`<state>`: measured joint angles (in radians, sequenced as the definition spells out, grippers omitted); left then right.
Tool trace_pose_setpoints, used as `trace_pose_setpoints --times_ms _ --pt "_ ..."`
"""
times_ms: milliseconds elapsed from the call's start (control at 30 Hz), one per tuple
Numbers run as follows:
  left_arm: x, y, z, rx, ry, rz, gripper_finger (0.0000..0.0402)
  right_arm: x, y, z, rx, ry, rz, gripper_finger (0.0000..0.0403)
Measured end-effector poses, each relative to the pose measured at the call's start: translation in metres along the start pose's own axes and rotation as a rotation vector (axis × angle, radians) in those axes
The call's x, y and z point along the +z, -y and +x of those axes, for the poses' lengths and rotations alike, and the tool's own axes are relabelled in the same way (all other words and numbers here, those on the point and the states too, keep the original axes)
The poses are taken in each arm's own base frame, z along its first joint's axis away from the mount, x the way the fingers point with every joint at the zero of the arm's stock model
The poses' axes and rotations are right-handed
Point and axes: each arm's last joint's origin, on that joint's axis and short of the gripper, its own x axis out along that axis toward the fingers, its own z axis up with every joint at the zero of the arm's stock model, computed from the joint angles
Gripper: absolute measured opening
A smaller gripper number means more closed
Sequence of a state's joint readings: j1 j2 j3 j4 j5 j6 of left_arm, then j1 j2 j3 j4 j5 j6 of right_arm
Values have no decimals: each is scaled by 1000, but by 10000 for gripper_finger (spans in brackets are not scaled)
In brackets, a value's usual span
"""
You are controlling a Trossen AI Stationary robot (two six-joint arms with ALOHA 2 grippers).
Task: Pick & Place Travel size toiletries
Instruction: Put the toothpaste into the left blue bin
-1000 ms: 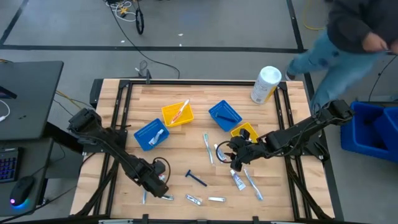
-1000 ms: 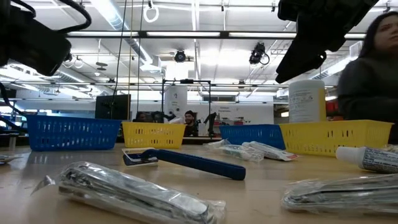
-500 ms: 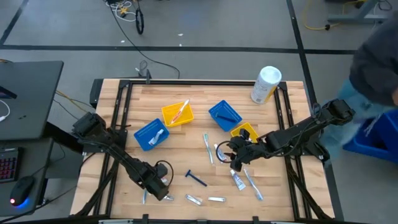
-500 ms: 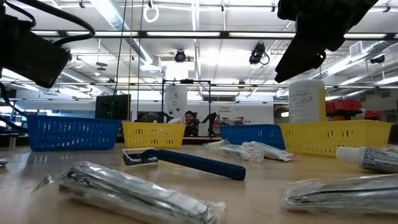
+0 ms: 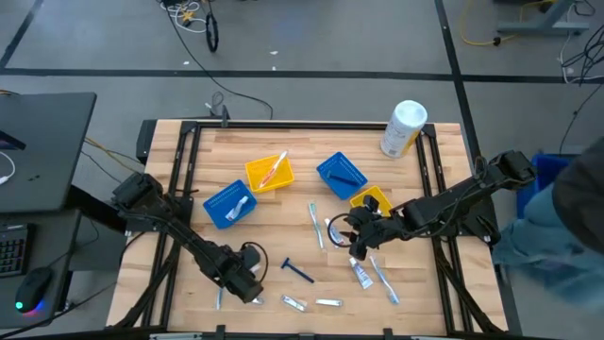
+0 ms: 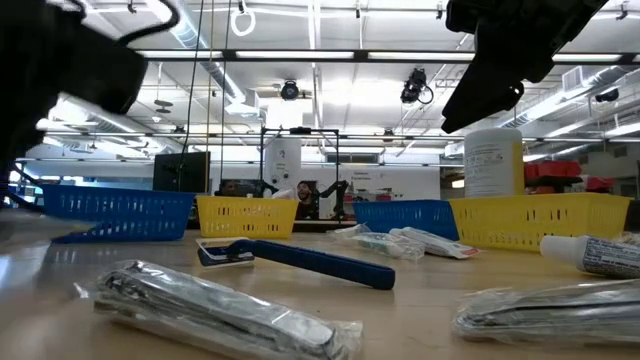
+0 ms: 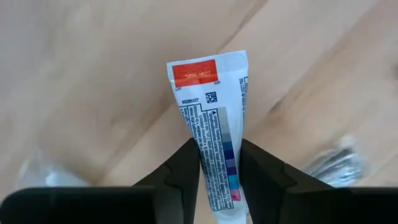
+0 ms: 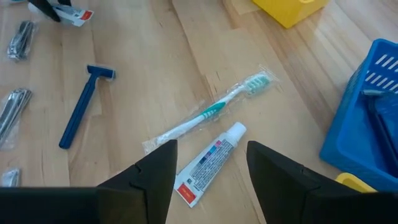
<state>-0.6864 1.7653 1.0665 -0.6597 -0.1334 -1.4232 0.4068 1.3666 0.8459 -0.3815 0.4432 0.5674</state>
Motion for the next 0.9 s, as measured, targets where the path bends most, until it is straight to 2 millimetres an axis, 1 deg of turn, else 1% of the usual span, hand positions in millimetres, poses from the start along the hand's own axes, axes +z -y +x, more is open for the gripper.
trace_pose_setpoints --times_ms 133,233,367,467,600,767,900 --pt "14 4 -9 25 73 24 111 0 0 0 2 4 2 206" --pt "29 9 -18 38 136 46 106 0 0 0 2 4 2 209" --pt "51 11 -31 90 179 64 103 1 0 0 4 7 4 206" --pt "70 9 -42 132 187 80 104 1 -1 0 8 13 8 202" --pt "95 5 -55 179 203 143 104 2 -1 0 15 23 13 202" --pt "125 -3 -72 239 215 166 105 2 -1 0 14 21 12 208" --pt "145 -12 -81 279 213 185 105 2 -1 0 14 21 12 211"
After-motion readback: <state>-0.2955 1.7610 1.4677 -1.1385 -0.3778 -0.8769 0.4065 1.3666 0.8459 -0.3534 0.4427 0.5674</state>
